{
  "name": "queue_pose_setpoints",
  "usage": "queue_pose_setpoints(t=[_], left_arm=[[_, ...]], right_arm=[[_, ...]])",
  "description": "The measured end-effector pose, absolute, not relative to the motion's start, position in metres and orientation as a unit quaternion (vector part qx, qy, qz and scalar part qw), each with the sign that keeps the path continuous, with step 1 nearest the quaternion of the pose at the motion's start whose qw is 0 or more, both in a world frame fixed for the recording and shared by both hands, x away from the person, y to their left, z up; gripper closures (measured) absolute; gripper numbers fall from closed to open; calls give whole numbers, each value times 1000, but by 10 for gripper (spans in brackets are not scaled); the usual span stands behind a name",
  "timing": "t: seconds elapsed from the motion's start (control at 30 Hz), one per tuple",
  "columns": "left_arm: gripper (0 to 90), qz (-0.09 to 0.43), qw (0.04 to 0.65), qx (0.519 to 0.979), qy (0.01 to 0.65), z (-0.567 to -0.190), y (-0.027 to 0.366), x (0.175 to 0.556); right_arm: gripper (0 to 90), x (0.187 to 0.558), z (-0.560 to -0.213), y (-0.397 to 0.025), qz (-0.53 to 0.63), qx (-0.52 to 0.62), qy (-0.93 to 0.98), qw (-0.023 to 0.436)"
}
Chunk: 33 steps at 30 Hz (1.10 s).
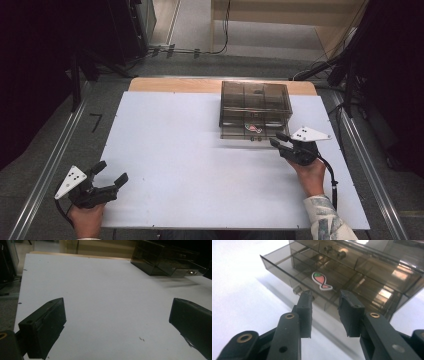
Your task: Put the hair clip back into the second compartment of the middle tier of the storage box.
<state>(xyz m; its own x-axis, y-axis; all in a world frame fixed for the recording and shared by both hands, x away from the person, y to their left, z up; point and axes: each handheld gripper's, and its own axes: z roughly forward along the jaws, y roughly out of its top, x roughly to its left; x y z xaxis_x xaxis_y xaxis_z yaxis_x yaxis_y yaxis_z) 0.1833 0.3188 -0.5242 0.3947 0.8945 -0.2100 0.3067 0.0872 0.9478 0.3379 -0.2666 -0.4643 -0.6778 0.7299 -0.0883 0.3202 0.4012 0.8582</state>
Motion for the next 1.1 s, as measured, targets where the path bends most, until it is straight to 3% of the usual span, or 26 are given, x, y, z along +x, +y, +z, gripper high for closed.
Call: queue_pose_setpoints(t=[1.1], left_arm=[[13, 265, 555, 621, 486, -524, 319, 183]], right_arm=[[577, 299, -493, -334, 411, 371, 795, 249]])
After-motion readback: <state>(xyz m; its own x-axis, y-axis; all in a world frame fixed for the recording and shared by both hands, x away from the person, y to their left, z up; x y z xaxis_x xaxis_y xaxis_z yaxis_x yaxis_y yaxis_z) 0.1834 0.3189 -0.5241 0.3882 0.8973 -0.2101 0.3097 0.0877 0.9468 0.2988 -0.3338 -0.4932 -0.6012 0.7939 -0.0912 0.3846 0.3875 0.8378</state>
